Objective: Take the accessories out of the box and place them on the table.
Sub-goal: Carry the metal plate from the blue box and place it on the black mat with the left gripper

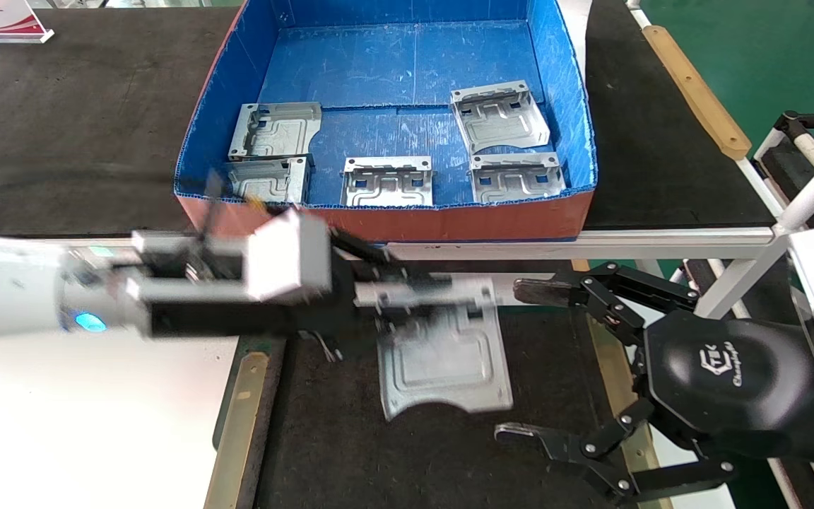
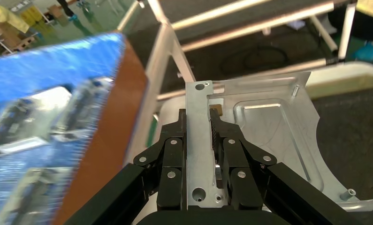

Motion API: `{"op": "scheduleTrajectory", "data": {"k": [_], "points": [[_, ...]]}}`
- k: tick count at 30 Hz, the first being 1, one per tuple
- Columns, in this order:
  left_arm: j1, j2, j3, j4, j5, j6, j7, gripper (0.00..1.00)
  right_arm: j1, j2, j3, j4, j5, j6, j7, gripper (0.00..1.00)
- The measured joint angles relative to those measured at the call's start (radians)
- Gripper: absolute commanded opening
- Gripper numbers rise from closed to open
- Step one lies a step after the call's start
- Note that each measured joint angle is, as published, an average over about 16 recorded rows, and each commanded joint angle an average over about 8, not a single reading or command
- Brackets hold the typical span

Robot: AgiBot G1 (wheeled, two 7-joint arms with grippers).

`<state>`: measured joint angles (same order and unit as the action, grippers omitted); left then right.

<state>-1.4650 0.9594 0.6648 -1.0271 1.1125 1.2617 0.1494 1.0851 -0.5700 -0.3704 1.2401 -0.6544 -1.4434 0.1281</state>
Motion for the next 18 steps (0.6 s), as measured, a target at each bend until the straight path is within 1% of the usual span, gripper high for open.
{"op": "scheduleTrajectory", "data": {"k": [4, 8, 12, 18], "points": [[0.059, 0.035, 0.023, -0.026, 0.045, -0.069, 0.023, 0.0, 0.0, 0.0, 0.0, 0.0, 0.0, 0.0, 0.0, 1.0], [0.108, 0.091, 0.048, -0.011, 0.093, -0.144, 0.055, 0.0, 0.0, 0.0, 0.0, 0.0, 0.0, 0.0, 0.0, 1.0], [0.139, 0.164, 0.067, 0.043, 0.133, -0.218, 0.1, 0.0, 0.0, 0.0, 0.0, 0.0, 0.0, 0.0, 0.0, 1.0], [0.154, 0.287, 0.085, 0.176, 0.165, -0.313, 0.189, 0.0, 0.0, 0.0, 0.0, 0.0, 0.0, 0.0, 0.0, 1.0]]}}
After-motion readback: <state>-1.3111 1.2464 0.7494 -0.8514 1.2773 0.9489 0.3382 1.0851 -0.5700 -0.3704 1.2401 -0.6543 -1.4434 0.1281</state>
